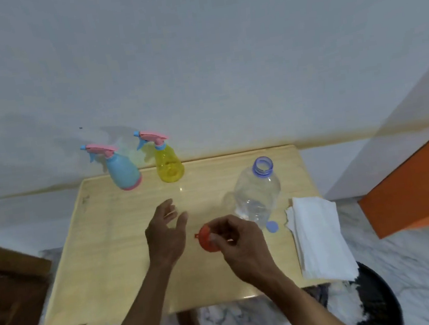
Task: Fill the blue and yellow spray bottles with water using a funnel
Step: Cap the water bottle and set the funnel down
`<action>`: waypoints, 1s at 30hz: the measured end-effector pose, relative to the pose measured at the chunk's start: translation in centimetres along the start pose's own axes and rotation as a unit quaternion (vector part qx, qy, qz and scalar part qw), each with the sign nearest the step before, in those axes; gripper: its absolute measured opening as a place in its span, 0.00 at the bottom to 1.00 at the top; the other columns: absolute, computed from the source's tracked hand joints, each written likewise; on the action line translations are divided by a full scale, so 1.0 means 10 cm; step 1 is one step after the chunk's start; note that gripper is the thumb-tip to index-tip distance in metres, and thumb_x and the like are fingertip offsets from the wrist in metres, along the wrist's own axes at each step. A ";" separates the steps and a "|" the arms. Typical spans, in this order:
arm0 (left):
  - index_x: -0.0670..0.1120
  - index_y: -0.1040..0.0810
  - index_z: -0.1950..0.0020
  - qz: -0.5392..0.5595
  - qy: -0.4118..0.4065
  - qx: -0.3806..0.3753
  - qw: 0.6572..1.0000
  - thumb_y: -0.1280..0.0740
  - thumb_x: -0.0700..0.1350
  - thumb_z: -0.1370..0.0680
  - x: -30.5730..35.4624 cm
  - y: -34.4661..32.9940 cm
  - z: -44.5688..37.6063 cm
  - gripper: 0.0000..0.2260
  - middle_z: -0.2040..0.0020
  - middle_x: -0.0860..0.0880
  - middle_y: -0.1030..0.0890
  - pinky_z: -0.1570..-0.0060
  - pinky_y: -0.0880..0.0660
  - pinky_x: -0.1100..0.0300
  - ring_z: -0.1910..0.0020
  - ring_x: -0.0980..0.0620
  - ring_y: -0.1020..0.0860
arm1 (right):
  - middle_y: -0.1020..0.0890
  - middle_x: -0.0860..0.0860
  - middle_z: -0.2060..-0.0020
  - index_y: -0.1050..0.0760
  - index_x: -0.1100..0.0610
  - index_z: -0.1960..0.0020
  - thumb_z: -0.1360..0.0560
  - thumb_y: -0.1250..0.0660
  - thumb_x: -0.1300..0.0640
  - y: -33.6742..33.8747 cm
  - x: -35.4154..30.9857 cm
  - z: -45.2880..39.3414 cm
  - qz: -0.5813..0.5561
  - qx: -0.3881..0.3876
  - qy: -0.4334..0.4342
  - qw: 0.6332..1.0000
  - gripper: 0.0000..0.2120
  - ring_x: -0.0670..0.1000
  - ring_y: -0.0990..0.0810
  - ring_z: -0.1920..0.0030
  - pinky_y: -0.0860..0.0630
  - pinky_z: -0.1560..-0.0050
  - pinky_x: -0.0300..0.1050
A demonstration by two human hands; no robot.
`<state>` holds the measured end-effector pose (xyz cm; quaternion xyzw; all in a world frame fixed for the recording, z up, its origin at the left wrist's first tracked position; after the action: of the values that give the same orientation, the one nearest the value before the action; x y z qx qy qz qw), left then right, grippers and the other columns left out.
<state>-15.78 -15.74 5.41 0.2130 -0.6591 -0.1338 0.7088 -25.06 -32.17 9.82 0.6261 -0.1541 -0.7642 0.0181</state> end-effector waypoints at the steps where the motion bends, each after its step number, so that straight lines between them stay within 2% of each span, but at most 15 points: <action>1: 0.47 0.24 0.34 0.012 -0.009 0.013 1.000 0.27 0.43 0.24 0.09 -0.05 0.11 0.19 0.42 0.48 0.18 0.45 0.24 0.59 0.46 0.54 0.19 | 0.14 0.41 0.60 0.17 0.50 0.52 0.25 0.27 0.62 0.17 0.05 0.11 0.012 -0.008 -0.004 1.000 0.08 0.40 0.16 0.57 0.20 0.54 0.36; 3: 0.47 0.24 0.34 0.038 -0.028 0.026 0.999 0.28 0.42 0.23 0.28 -0.15 0.31 0.18 0.41 0.48 0.18 0.45 0.22 0.59 0.44 0.54 0.19 | 0.14 0.44 0.62 0.17 0.52 0.52 0.25 0.28 0.62 0.50 0.22 0.26 0.038 -0.007 -0.026 0.999 0.06 0.42 0.15 0.59 0.19 0.55 0.39; 6: 0.49 0.27 0.30 0.086 -0.063 -0.014 0.994 0.29 0.40 0.23 0.58 -0.33 0.51 0.22 0.36 0.52 0.21 0.42 0.21 0.54 0.38 0.58 0.22 | 0.13 0.46 0.63 0.17 0.53 0.50 0.23 0.30 0.62 0.91 0.58 0.19 0.086 0.043 -0.070 0.993 0.06 0.42 0.15 0.60 0.18 0.54 0.45; 9: 0.51 0.33 0.26 0.123 -0.126 -0.078 0.981 0.30 0.45 0.28 0.90 -0.49 0.66 0.30 0.29 0.56 0.28 0.38 0.24 0.55 0.31 0.59 0.28 | 0.13 0.50 0.52 0.17 0.57 0.44 0.22 0.31 0.62 1.14 0.90 -0.10 0.147 0.113 -0.078 0.980 0.09 0.48 0.16 0.51 0.27 0.50 0.38; 11: 0.50 0.36 0.23 0.119 -0.164 -0.103 0.974 0.29 0.54 0.29 1.08 -0.58 0.70 0.36 0.26 0.57 0.31 0.38 0.25 0.61 0.29 0.58 0.30 | 0.15 0.55 0.45 0.19 0.61 0.39 0.22 0.32 0.63 1.15 1.10 -0.33 0.177 0.111 -0.090 0.974 0.13 0.54 0.18 0.43 0.32 0.48 0.36; 13: 0.50 0.37 0.23 0.099 -0.183 -0.107 0.972 0.28 0.60 0.30 1.20 -0.66 0.72 0.39 0.26 0.56 0.30 0.39 0.25 0.65 0.29 0.60 0.30 | 0.17 0.57 0.39 0.21 0.61 0.35 0.22 0.31 0.62 1.09 1.30 -0.50 0.204 0.082 -0.105 0.970 0.16 0.56 0.20 0.38 0.29 0.41 0.41; 15: 0.52 0.35 0.23 0.080 -0.189 -0.102 0.973 0.27 0.61 0.30 1.24 -0.72 0.70 0.38 0.28 0.55 0.27 0.39 0.23 0.60 0.31 0.60 0.29 | 0.19 0.57 0.37 0.21 0.60 0.34 0.22 0.32 0.60 1.04 1.46 -0.60 0.240 0.060 -0.120 0.962 0.16 0.57 0.22 0.36 0.27 0.37 0.48; 16: 0.52 0.35 0.24 0.080 -0.188 -0.096 0.974 0.26 0.60 0.30 1.23 -0.74 0.69 0.37 0.29 0.55 0.26 0.39 0.22 0.57 0.31 0.59 0.28 | 0.18 0.57 0.39 0.19 0.60 0.37 0.21 0.33 0.60 1.02 1.50 -0.62 0.256 0.054 -0.119 0.958 0.14 0.58 0.22 0.37 0.26 0.38 0.50; 18: 0.54 0.33 0.25 0.089 -0.182 -0.083 0.976 0.25 0.58 0.29 1.19 -0.75 0.67 0.35 0.30 0.54 0.25 0.39 0.22 0.52 0.32 0.58 0.27 | 0.16 0.58 0.49 0.17 0.60 0.52 0.22 0.35 0.61 0.98 1.56 -0.68 0.292 0.043 -0.106 0.949 0.08 0.60 0.20 0.43 0.21 0.46 0.54; 19: 0.55 0.33 0.26 0.093 -0.177 -0.080 0.976 0.24 0.56 0.29 1.18 -0.76 0.67 0.34 0.30 0.54 0.25 0.39 0.22 0.52 0.31 0.58 0.27 | 0.16 0.59 0.54 0.19 0.60 0.60 0.23 0.36 0.62 0.96 1.58 -0.70 0.321 0.036 -0.097 0.941 0.10 0.61 0.20 0.46 0.21 0.50 0.55; 21: 0.58 0.34 0.26 0.095 -0.166 -0.081 0.978 0.23 0.54 0.29 1.15 -0.77 0.67 0.34 0.30 0.54 0.25 0.38 0.23 0.53 0.31 0.60 0.28 | 0.17 0.59 0.60 0.23 0.59 0.65 0.23 0.36 0.63 0.92 1.62 -0.72 0.377 0.019 -0.072 0.923 0.12 0.61 0.20 0.50 0.21 0.53 0.55; 26: 0.56 0.35 0.25 0.098 -0.160 -0.083 0.979 0.24 0.53 0.29 1.16 -0.78 0.69 0.34 0.31 0.56 0.25 0.38 0.25 0.62 0.32 0.65 0.29 | 0.17 0.58 0.52 0.23 0.60 0.54 0.20 0.41 0.64 0.94 1.45 -0.70 0.444 0.000 -0.044 0.895 0.09 0.61 0.24 0.44 0.28 0.50 0.52; 28: 0.55 0.34 0.25 0.104 -0.156 -0.083 0.979 0.24 0.52 0.28 1.18 -0.76 0.71 0.34 0.32 0.57 0.25 0.40 0.25 0.67 0.34 0.68 0.29 | 0.18 0.57 0.50 0.23 0.60 0.49 0.21 0.40 0.64 1.05 1.24 -0.68 0.436 0.026 -0.033 0.899 0.07 0.61 0.25 0.43 0.30 0.51 0.52; 30: 0.53 0.34 0.25 0.111 -0.143 -0.091 0.979 0.23 0.51 0.29 1.15 -0.78 0.69 0.34 0.32 0.56 0.25 0.41 0.26 0.69 0.35 0.68 0.28 | 0.19 0.58 0.42 0.23 0.60 0.38 0.20 0.38 0.62 1.17 0.98 -0.73 0.399 0.060 -0.029 0.914 0.13 0.62 0.26 0.39 0.29 0.46 0.53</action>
<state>-20.80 -28.84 12.09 0.0519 -0.7579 -0.1431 0.6343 -22.11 -46.99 2.25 0.4900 -0.4370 -0.7005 0.2797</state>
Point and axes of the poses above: each hand's wrist, its own z-axis away from the middle knuckle, its own y-axis out of the back of the hand, x = y × z, the point moved 4 cm from there along -z, towards the middle knuckle
